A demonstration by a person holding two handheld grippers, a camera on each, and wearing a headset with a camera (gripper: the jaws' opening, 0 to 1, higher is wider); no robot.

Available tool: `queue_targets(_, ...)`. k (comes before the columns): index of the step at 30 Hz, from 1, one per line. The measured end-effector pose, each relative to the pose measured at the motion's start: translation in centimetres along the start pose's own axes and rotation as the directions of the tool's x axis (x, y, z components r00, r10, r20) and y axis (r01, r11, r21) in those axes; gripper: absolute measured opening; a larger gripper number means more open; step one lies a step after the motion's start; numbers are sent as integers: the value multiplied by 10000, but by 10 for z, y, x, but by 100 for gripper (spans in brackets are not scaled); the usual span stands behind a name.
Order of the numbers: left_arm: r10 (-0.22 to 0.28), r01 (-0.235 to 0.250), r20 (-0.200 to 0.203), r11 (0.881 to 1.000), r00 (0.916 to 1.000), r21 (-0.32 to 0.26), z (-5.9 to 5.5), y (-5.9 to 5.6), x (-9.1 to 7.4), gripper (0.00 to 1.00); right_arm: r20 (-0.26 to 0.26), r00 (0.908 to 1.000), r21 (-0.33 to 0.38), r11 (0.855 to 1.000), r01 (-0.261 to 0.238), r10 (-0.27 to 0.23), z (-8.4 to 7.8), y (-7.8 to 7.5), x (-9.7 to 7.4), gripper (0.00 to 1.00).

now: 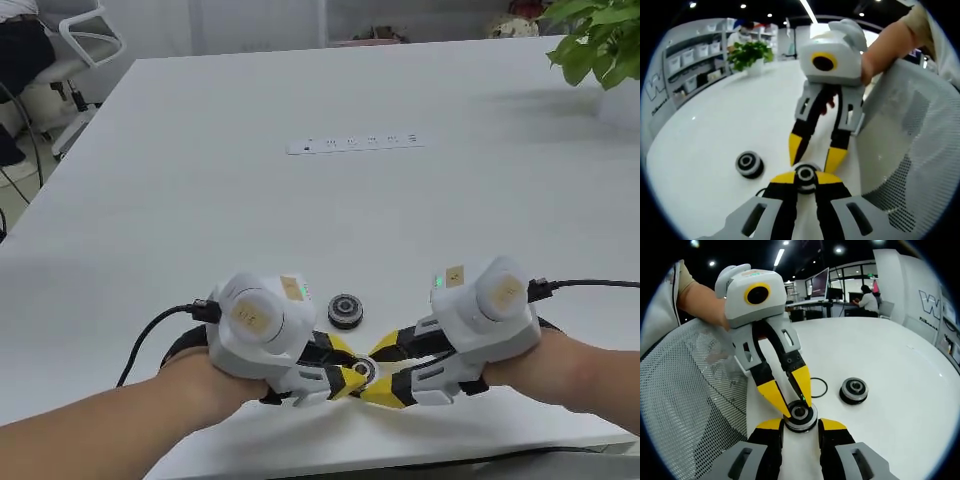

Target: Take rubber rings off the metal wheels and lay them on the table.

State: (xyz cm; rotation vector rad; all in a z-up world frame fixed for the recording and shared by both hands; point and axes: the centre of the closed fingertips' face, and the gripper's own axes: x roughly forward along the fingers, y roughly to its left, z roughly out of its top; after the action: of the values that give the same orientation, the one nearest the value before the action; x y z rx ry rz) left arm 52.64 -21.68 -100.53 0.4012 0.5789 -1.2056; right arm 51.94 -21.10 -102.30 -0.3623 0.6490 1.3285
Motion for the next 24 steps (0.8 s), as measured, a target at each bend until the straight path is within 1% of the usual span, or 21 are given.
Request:
queue_targets(1, -1, 1, 3, 10000, 10000, -7, 0, 0, 0, 13, -44, 10000, -83, 10000, 38, -38, -1, -1, 0, 24)
queue_targets(9, -4, 4, 11, 10000, 10000, -18, 0, 1, 0, 13, -93, 9999, 12, 10000, 40, -40, -4, -3, -5, 18)
queue_targets(11, -3, 3, 15, 10000, 10000, -26, 0, 0, 0, 13, -204, 9998, 21, 10000, 63, -63, -7, -3, -6, 15)
queue_targets(13, 0, 0, 17, 10000, 10000, -31, 0, 0, 0, 13, -148, 9999, 259, 9997, 26, -22, -7, -4, -7, 13)
queue_targets(18, 7, -7, 19, 10000, 10000, -46, 0, 1, 0, 13, -186, 9998, 462, 9989, -19, 28, -9, -4, -8, 9)
queue_targets(21, 19, -19, 17, 10000, 10000, -49, 0, 1, 0, 13, -156, 9999, 782, 9969, 2, 10, -10, -6, -9, 1)
queue_targets(24, 35, -35, 9, 10000, 10000, -24, 0, 1, 0, 13, -176, 9998, 1069, 9943, -51, 70, -10, -6, -9, 1)
